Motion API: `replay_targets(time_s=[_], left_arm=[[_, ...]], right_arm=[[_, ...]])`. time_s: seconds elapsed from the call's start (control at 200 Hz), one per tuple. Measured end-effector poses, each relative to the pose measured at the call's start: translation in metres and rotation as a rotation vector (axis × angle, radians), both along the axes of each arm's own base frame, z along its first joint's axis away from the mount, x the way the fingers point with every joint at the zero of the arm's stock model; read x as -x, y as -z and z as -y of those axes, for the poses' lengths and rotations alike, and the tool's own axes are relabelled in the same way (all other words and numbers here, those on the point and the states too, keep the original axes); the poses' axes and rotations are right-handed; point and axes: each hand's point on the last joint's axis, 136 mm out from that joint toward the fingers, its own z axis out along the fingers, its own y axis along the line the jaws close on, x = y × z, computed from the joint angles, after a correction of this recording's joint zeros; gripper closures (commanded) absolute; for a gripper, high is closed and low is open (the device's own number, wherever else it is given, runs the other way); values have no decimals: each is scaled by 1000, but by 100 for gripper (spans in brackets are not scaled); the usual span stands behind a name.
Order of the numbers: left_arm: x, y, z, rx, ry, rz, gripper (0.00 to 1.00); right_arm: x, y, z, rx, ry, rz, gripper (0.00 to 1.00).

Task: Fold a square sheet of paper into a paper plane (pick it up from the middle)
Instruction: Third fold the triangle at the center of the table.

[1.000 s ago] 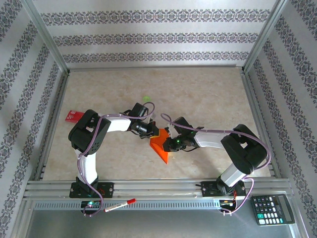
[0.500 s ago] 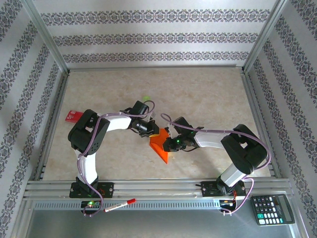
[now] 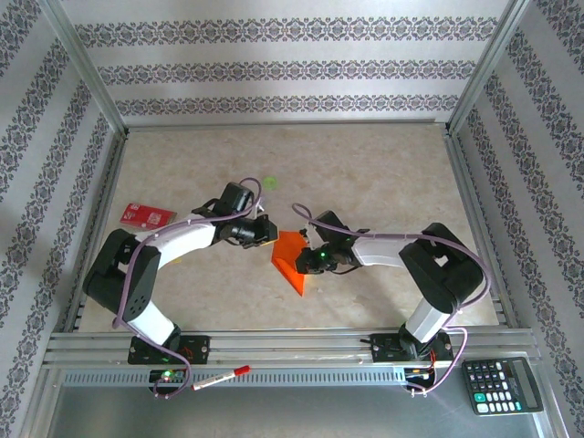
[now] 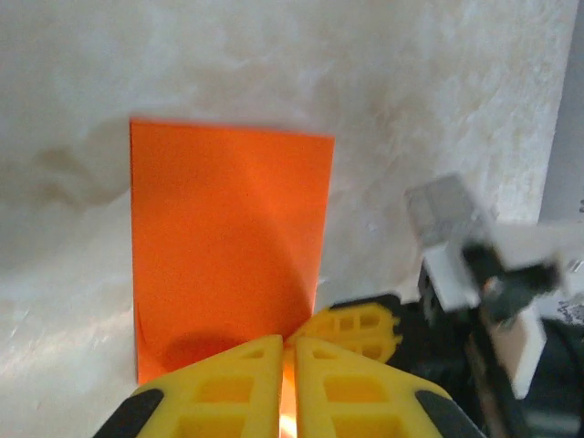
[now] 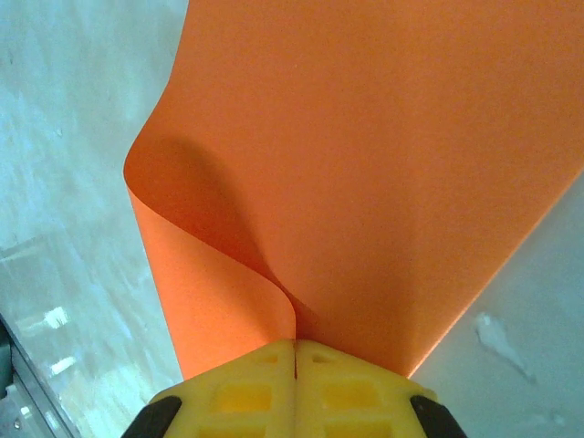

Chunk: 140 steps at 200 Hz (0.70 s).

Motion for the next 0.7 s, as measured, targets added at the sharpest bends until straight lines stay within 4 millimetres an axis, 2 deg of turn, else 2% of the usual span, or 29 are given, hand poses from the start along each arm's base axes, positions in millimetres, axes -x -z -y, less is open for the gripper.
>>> replay_targets(time_s=[0.245,0.47,0.699], left_arm=[[30,11,-11,9,-21,-48,95],[47,9,9,71,38,-54,95],[45,16,28,122,78,-50,97]], right_arm=[[-29,0,-17,-5,13,19,97],[-54,-1,-23,-19,38,32,97],[-62,-1,-25,-29,44,34,97]])
